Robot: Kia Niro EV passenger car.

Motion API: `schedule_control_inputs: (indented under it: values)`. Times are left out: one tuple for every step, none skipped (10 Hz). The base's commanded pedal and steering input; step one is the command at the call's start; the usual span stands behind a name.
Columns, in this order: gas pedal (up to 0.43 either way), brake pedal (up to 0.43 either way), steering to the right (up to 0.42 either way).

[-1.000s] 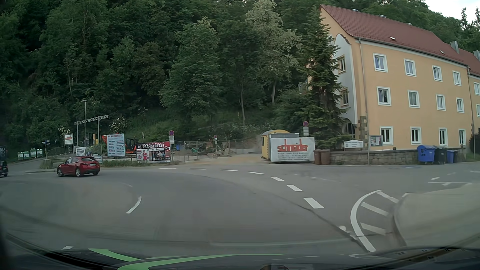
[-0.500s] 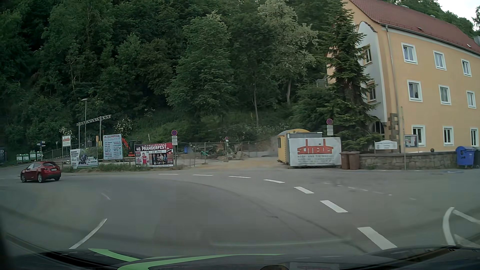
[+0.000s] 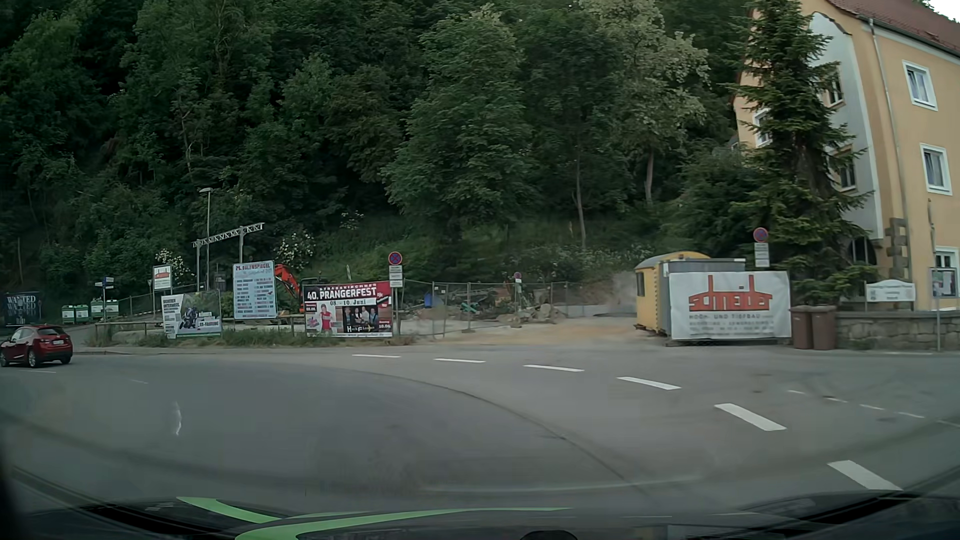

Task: Follow the waypoints while adhering to traffic rules and regulations

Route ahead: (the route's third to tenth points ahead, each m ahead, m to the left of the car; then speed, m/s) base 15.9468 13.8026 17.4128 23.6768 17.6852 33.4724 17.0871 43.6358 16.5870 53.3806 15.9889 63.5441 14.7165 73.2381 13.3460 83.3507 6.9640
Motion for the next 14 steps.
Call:
schedule_control_inputs:
  values:
    - [0.008,0.0,-0.18]
    - [0.008,0.0,-0.189]
    - [0.008,0.0,-0.2]
    - [0.008,0.0,-0.208]
    - [0.047,0.0,-0.218]
    - [0.059,0.0,-0.23]
    - [0.059,0.0,-0.245]
    - [0.059,0.0,-0.257]
    - [0.059,0.0,-0.268]
    - [0.067,0.0,-0.276]
    - [0.079,0.0,-0.282]
    - [0.079,0.0,-0.286]
    - [0.079,0.0,-0.286]
    - [0.079,0.0,-0.286]
